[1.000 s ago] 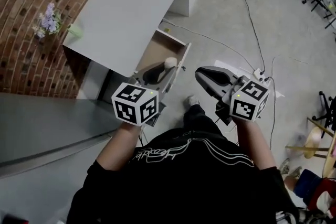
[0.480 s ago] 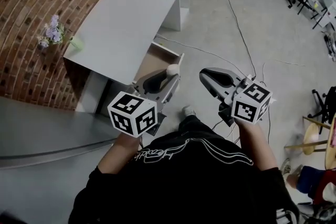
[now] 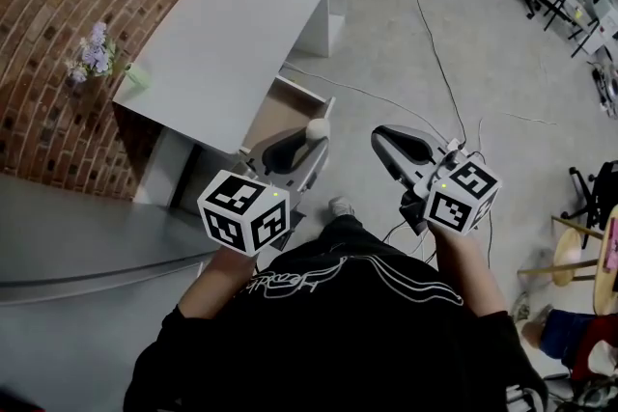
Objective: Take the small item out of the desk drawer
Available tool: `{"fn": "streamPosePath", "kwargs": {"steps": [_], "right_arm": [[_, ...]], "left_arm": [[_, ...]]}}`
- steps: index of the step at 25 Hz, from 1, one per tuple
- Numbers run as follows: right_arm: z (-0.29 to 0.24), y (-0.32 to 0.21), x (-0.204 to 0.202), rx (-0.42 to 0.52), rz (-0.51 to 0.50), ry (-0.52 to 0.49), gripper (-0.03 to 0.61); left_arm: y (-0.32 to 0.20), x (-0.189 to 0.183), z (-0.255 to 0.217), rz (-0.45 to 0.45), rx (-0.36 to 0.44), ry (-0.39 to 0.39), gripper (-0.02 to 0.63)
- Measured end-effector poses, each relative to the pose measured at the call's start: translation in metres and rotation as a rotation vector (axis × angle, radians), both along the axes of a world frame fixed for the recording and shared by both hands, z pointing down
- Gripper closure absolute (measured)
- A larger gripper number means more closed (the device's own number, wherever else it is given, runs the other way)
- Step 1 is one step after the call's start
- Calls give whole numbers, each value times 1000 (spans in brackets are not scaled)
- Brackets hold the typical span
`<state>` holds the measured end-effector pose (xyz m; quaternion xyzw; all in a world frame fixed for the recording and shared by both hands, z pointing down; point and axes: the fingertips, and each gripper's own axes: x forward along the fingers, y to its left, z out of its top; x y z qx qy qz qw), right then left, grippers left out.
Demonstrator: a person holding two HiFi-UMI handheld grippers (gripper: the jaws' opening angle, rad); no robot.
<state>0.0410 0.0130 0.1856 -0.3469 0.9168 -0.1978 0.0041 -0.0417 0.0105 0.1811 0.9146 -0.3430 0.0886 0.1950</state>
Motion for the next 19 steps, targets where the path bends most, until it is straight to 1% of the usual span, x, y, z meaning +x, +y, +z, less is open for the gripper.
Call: {"fn": "streamPosePath", "kwargs": {"steps": [10, 19], "right_arm": [[17, -3, 5, -37, -9, 20, 522], [25, -7, -4, -44, -38, 20, 522]], "left_arm": [[-7, 7, 18, 11, -41, -6, 479], [-7, 10, 23, 23, -37, -2, 479]]}}
